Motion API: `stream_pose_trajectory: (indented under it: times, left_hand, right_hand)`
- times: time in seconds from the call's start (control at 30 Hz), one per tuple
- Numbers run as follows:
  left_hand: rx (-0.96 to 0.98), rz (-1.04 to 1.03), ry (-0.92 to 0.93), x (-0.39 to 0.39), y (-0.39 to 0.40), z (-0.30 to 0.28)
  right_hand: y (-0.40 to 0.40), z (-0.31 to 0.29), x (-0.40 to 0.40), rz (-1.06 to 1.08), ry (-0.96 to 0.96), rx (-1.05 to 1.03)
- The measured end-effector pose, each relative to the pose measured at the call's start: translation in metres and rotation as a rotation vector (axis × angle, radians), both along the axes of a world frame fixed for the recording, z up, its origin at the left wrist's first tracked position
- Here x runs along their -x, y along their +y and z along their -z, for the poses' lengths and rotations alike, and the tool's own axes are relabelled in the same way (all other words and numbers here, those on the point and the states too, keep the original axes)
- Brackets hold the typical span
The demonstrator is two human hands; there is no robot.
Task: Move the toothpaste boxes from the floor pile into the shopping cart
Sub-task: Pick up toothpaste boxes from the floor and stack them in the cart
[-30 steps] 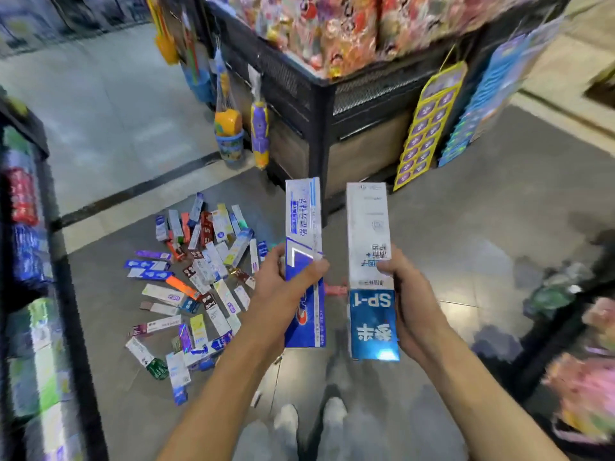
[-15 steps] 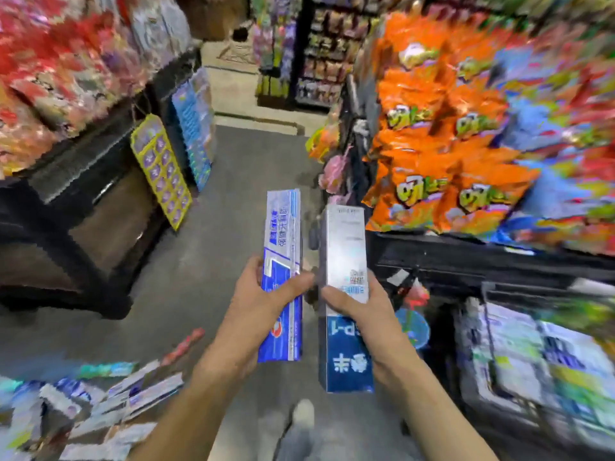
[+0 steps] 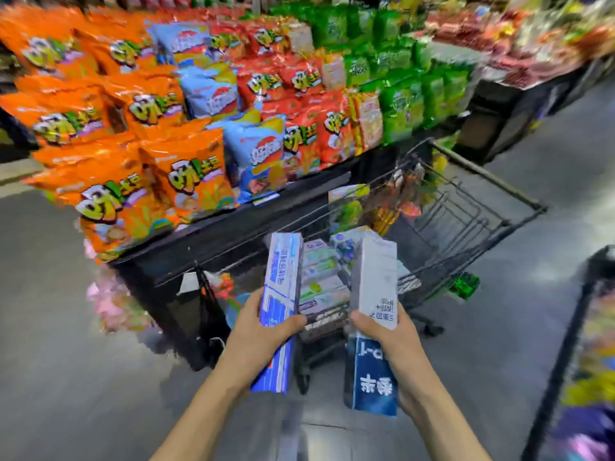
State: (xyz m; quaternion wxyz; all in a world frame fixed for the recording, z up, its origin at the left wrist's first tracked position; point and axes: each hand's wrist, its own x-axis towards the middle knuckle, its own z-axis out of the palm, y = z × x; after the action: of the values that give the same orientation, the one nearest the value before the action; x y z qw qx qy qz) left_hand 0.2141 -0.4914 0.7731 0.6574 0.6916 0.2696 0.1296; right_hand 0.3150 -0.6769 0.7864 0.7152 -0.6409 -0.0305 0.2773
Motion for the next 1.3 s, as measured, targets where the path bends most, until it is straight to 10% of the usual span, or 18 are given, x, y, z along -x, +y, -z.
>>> stream_pose_trajectory:
  times: [0.73,1.3]
  left_hand:
    - [-0.603,0.447,0.375,-0.321,0.068,0.183]
    - [-1.160,0.545,0.706,-0.369,0.099,0.381]
  right_hand:
    - [-0.009,0.096,-0.324,-0.109,0.052,0.315]
    - [0.067,0.246,-0.447,-0.503,0.088,0.488]
